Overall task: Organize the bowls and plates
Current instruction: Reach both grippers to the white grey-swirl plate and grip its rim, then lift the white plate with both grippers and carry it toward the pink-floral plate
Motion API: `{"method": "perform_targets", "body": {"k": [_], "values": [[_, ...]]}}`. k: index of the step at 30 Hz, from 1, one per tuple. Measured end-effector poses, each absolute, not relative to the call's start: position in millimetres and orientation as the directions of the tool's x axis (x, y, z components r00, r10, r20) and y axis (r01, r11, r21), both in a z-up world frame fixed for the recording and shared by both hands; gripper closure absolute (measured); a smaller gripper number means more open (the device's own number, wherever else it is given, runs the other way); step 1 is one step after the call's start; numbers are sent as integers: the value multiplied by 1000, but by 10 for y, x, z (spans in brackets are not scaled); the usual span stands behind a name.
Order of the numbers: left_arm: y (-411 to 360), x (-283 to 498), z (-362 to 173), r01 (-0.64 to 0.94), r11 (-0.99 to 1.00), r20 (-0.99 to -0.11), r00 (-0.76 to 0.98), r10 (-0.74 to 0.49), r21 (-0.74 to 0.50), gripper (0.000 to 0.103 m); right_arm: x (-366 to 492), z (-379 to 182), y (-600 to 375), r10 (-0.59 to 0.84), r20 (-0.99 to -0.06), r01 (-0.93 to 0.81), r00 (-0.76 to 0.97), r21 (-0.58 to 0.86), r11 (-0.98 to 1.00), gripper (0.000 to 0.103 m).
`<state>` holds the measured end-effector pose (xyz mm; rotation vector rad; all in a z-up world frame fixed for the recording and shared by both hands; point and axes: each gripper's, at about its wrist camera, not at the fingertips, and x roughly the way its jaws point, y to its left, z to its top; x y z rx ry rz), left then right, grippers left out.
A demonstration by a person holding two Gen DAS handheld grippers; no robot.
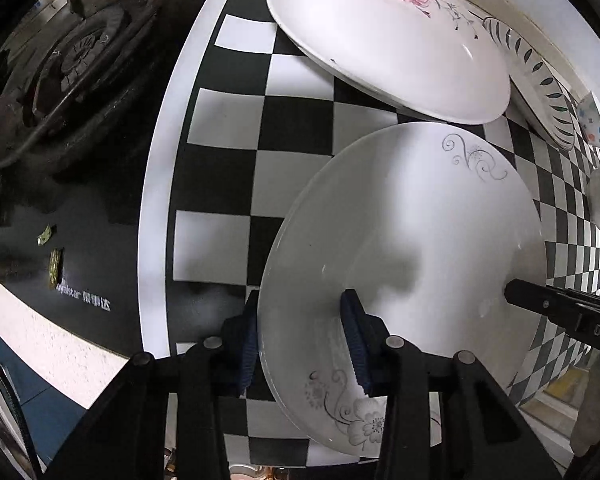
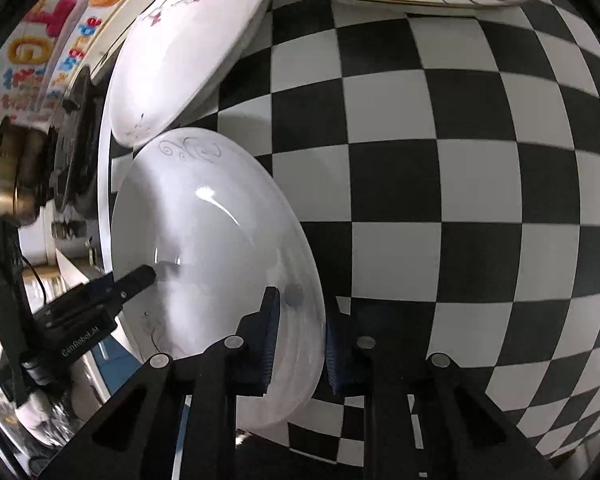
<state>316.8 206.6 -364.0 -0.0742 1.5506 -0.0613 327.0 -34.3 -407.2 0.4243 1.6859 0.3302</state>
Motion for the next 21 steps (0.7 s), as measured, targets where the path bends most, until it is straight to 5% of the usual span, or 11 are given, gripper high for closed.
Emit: {"method": "perform_targets", "body": {"k": [21], "values": [[688, 2908, -2930, 62, 990, -983, 123, -134, -127, 67, 3351, -3544, -1343, 436, -900, 71, -20, 434, 898, 83]]}}
